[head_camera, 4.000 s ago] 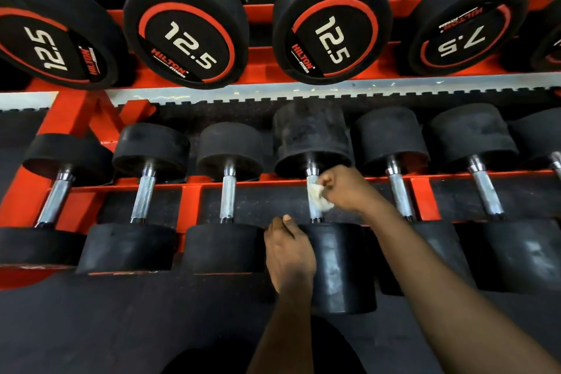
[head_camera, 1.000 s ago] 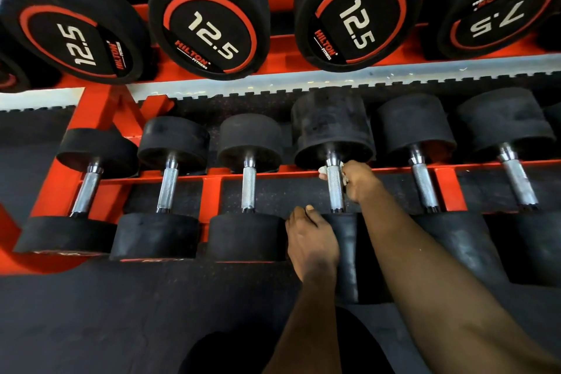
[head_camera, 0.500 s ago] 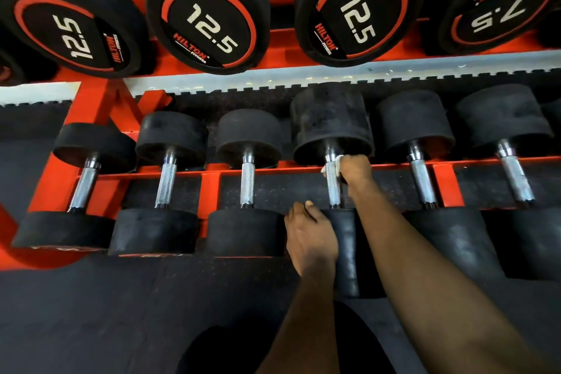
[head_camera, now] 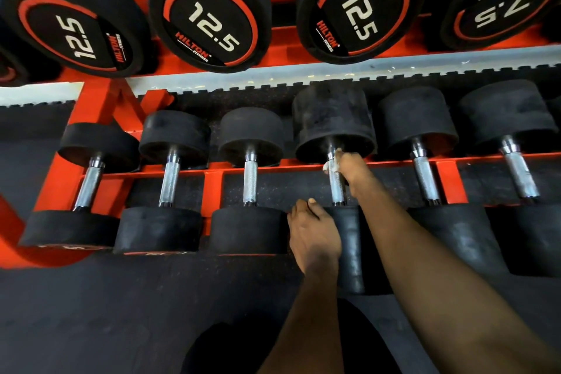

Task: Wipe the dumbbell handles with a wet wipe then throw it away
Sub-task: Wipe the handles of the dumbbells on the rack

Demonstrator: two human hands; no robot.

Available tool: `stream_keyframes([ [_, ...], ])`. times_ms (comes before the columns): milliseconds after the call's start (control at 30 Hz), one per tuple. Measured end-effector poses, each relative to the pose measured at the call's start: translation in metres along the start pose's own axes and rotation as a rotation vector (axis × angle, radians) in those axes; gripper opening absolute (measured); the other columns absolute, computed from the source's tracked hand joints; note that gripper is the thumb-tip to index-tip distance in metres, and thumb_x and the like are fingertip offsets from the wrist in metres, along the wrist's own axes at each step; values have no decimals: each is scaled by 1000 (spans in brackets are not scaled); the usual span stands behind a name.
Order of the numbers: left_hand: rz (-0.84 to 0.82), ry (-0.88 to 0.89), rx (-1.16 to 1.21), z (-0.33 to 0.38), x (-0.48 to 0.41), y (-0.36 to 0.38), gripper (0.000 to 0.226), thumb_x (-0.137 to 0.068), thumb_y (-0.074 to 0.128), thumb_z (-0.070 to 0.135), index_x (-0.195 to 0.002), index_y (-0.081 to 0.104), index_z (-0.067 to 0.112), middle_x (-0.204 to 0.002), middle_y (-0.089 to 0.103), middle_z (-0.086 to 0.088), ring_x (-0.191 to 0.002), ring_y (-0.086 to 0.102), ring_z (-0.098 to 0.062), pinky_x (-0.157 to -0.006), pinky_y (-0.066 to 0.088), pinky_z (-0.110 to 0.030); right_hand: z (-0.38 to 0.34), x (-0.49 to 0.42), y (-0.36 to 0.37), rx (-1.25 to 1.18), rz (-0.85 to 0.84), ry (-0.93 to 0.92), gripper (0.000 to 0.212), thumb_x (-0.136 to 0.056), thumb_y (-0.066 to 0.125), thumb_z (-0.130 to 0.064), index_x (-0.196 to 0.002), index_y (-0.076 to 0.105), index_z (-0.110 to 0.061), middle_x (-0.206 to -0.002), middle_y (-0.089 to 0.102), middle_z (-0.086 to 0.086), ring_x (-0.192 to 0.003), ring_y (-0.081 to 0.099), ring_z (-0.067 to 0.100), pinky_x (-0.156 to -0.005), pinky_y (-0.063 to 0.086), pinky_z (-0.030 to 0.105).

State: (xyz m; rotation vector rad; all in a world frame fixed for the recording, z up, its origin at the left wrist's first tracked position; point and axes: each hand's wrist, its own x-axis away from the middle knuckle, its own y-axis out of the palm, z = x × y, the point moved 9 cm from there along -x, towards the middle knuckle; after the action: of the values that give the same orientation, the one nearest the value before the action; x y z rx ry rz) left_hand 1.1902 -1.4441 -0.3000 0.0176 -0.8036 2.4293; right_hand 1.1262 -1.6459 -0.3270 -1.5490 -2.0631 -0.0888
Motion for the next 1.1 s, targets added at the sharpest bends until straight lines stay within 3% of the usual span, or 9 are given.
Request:
stream_keyframes([
  [100,9,10,-3,1,-2,-3,36,-107,32,39,-114,60,17,-121,59,-3,-115,56,-25,-98,45,-42,3,8,16,-185,-191,56,54,-105,35,-34,-78,66,0,-72,68,16,-77,67,31,-82,52,38],
  [200,2,-11,4,-1,-1,-1,36,-107,33,40,-117,60,19,-124,59,-3,-116,56,-25,-97,44,-39,6,15,15,-240,-266,105,46,-104,39,-40,-89,64,-5,-67,68,13,-67,68,29,-91,53,50],
  [267,-1,-9,1,-1,1,0,36,-107,32,40,-118,60,19,-124,59,-2,-115,56,-25,-97,44,-39,10,18,11,-88,-295,92,47,-103,40,-45,-88,66,-10,-71,69,12,-69,67,26,-93,53,48],
  [467,-2,10,-3,-2,-3,1,40,-107,30,42,-122,59,20,-127,59,-2,-117,56,-24,-99,47,-44,-1,19,-10,474,-209,-46,31,-103,48,-27,-92,65,-5,-85,64,14,-64,53,18,-56,40,23],
  [633,-1,-2,0,-4,-3,2,39,-106,29,44,-119,59,22,-125,58,0,-116,57,-24,-98,48,-45,-3,16,1,120,-163,-70,26,-100,43,-6,-97,67,3,-77,68,14,-63,64,23,-58,53,26],
  [800,-2,12,2,-3,-1,1,37,-107,31,42,-119,60,21,-124,58,0,-114,58,-24,-95,48,-41,-9,40,-19,426,-250,-77,27,-99,42,-2,-112,65,-7,-110,60,15,-99,51,24,-68,44,15],
  [933,-4,10,1,-2,-3,1,36,-107,31,42,-117,59,22,-122,57,1,-112,58,-24,-93,49,-42,-6,38,-19,523,-222,-9,29,-92,47,2,-70,56,-15,-72,56,4,-63,52,15,-52,39,20],
  [1033,-9,6,-4,-4,-3,2,36,-106,32,42,-115,59,22,-121,58,0,-111,59,-24,-94,48,-42,11,33,-7,359,-162,81,27,-90,46,4,-75,68,-1,-55,66,5,-54,65,19,-54,54,23],
  [1100,3,5,-5,-5,-4,2,35,-106,32,42,-114,59,21,-121,58,-1,-112,58,-26,-94,47,-42,14,35,0,422,-175,90,26,-92,48,-5,-86,73,-5,-68,72,3,-68,68,20,-68,57,31],
])
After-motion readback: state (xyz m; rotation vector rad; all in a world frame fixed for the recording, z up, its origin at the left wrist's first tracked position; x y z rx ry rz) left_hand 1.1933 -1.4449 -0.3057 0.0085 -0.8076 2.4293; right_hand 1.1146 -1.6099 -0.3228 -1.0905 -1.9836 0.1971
